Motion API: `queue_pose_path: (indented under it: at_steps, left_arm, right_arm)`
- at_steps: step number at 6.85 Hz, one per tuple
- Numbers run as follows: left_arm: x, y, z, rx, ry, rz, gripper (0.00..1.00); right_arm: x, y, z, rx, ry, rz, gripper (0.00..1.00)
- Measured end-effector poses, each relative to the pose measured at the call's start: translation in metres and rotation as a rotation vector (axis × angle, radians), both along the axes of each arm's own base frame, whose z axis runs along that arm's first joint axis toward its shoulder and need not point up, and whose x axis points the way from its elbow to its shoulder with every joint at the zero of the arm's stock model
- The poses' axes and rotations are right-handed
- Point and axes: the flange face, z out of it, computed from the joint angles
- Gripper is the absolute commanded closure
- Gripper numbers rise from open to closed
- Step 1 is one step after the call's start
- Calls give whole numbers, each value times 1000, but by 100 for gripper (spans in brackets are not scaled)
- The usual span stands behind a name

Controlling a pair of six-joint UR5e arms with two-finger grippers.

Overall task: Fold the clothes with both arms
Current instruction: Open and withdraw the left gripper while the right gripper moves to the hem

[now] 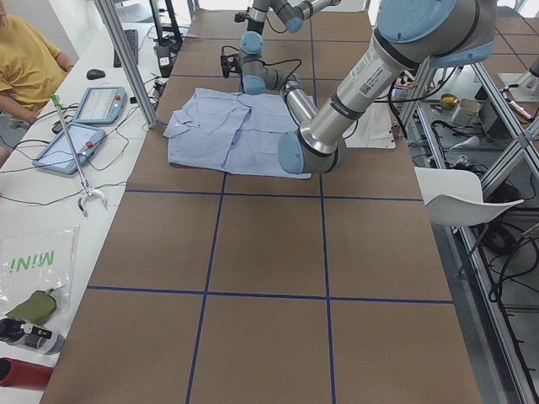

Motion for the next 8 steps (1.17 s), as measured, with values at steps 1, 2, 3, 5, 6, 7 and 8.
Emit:
queue_pose_path:
  at_steps: [1, 2, 3, 5, 6, 7, 8]
  left_arm:
    - [-29, 21, 38, -12, -13, 14, 1]
    - [-46, 32, 63, -26, -29, 14, 1]
    - [-59, 39, 82, -35, -41, 12, 1]
    - [-86, 52, 95, 3, -26, 14, 1]
    - [-93, 55, 96, 6, -18, 30, 1]
    - [-95, 58, 99, 0, -13, 61, 1]
    - [-96, 59, 100, -2, -12, 73, 1]
  right_arm:
    - [-30, 42, -7, -46, -17, 6, 1]
    - [-70, 88, -11, -90, -14, 24, 2]
    - [-112, 139, -11, -110, 26, 50, 2]
    - [-154, 214, -9, -126, 117, 71, 5]
    - [-162, 233, -3, -140, 149, 70, 7]
    - [-166, 242, 1, -152, 170, 71, 8]
    - [-169, 246, 4, -157, 182, 71, 8]
